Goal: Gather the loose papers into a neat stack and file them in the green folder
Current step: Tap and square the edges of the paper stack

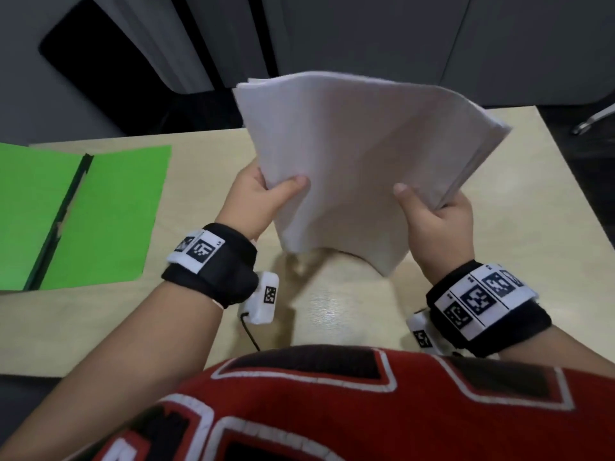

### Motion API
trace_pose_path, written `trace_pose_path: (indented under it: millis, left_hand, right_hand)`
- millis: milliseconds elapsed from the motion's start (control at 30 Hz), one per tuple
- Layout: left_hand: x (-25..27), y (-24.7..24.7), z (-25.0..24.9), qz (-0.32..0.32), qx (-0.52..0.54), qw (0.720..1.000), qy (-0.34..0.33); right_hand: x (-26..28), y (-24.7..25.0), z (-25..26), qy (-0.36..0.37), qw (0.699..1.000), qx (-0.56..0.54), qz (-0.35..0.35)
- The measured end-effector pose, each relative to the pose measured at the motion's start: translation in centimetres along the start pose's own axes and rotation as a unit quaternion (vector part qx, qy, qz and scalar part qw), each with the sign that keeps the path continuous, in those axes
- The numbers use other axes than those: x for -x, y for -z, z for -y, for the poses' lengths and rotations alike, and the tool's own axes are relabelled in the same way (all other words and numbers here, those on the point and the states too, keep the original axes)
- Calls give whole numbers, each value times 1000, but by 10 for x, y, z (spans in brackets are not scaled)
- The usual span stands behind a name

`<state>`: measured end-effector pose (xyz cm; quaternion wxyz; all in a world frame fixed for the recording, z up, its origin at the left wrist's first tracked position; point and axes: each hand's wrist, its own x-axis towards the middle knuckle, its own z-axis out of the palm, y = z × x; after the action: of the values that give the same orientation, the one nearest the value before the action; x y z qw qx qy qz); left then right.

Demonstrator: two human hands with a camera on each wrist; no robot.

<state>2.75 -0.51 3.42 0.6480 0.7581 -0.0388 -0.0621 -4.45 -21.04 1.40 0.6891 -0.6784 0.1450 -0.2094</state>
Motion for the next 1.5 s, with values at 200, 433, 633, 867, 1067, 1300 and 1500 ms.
trace_pose_path:
  millis: [200,433,633,867,1067,1300,1500]
  left_hand:
    - [24,-24,-9,10,-99,993,-58]
    - [22,-25,-8,39,-141,989,-34]
    - [25,-25,-8,-26,-197,976,-89]
    - [27,-29,-3,-53,-203,975,-67]
    - [30,-32,4,-32,-216,975,-31]
    - [28,-34,6,-36,-231,972,-20]
    - [31,-29,6,-53,-244,967,-55]
  right_hand:
    - [2,-2,0,47,996,72,16]
    - [10,-6,2,131,982,127,55]
    - [13,-5,3,163,977,132,31]
    - [15,-4,-8,133,980,144,27]
    - [14,-8,-11,98,979,168,67]
    - [13,-8,-11,92,974,199,59]
    - [16,-5,-4,110,978,177,15]
